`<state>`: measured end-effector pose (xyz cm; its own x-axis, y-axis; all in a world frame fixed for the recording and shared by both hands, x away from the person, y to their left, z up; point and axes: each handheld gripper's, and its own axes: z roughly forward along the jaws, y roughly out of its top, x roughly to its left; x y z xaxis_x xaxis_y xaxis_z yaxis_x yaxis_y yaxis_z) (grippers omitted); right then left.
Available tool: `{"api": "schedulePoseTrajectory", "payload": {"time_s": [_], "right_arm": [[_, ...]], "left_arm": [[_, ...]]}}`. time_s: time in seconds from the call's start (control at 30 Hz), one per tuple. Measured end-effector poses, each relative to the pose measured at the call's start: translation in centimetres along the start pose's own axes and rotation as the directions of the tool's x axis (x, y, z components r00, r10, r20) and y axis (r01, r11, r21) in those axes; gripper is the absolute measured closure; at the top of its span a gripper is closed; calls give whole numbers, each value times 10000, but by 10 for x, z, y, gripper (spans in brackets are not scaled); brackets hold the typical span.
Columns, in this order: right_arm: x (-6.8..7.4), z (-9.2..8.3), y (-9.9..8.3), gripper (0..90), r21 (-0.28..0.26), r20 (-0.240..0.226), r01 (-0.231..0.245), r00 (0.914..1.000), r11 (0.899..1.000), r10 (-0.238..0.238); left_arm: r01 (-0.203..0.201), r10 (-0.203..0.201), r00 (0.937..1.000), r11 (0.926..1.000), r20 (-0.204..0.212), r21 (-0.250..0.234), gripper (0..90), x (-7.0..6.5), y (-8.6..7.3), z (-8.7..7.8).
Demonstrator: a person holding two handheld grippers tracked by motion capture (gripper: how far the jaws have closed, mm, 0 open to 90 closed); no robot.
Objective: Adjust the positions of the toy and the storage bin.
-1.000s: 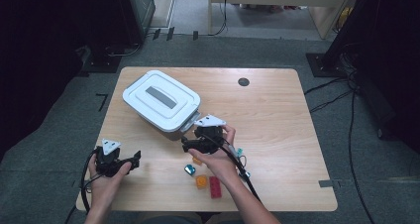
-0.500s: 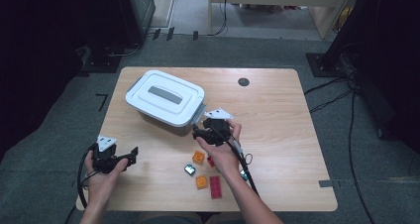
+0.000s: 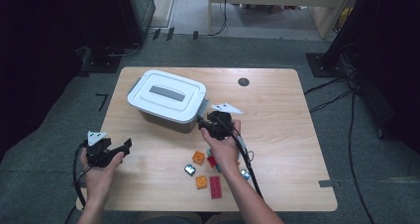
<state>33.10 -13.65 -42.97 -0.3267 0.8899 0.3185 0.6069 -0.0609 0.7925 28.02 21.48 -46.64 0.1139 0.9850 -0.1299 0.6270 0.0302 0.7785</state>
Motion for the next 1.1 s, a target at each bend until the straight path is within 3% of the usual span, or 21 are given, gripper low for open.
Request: {"api": "schedulePoseTrajectory", "payload": {"time_s": [0.03,0.13,0.2,0.23,0.37,0.53,0.63,0.7,0.73,0.8,0.9,1.0,1.1], "right_arm": [[6,2,-2,596,-59,4,-22,10000,10000,22],[12,7,-5,611,-130,728,-75,9973,9999,84],[9,11,-5,628,-127,1014,-340,9942,9993,351],[6,12,-4,642,-151,947,-438,9945,9989,450],[-1,10,-1,695,-299,1352,-159,9906,9994,198],[-15,8,3,719,-425,1683,-87,9856,9991,158],[-20,7,5,736,-501,1907,-56,9815,9987,151],[-26,5,8,763,-721,2123,-91,9769,9974,243],[-30,4,10,787,-894,2238,-128,9741,9959,326],[-33,5,11,784,-936,2010,-251,9786,9953,436],[-33,8,11,786,-848,1881,-357,9808,9958,512],[-36,13,10,806,-632,1824,-658,9803,9958,763],[-37,13,10,823,-686,1762,-707,9810,9951,818]], "left_arm": [[0,0,10000,10000,0,0,241,0,0,0],[-89,89,10000,9999,26,49,258,0,1,1],[-50,51,9999,10000,161,-28,309,1,3,0],[-39,41,9998,9999,219,-101,331,2,4,-2],[160,-143,9985,9994,525,-322,399,5,7,-4],[118,-56,9946,9982,1041,-590,444,2,9,-5],[133,-54,9937,9975,1121,-697,462,-1,11,-5],[317,-216,9911,9967,1312,-752,471,-2,15,-4],[574,-446,9869,9952,1549,-792,473,-3,20,-4],[719,-551,9842,9929,1685,-953,479,-6,26,-4],[680,-500,9852,9920,1638,-1060,491,-10,33,-2],[654,-531,9926,9915,1088,-1123,534,-15,41,5],[699,-587,9930,9915,1023,-1096,552,-16,42,9]]}}
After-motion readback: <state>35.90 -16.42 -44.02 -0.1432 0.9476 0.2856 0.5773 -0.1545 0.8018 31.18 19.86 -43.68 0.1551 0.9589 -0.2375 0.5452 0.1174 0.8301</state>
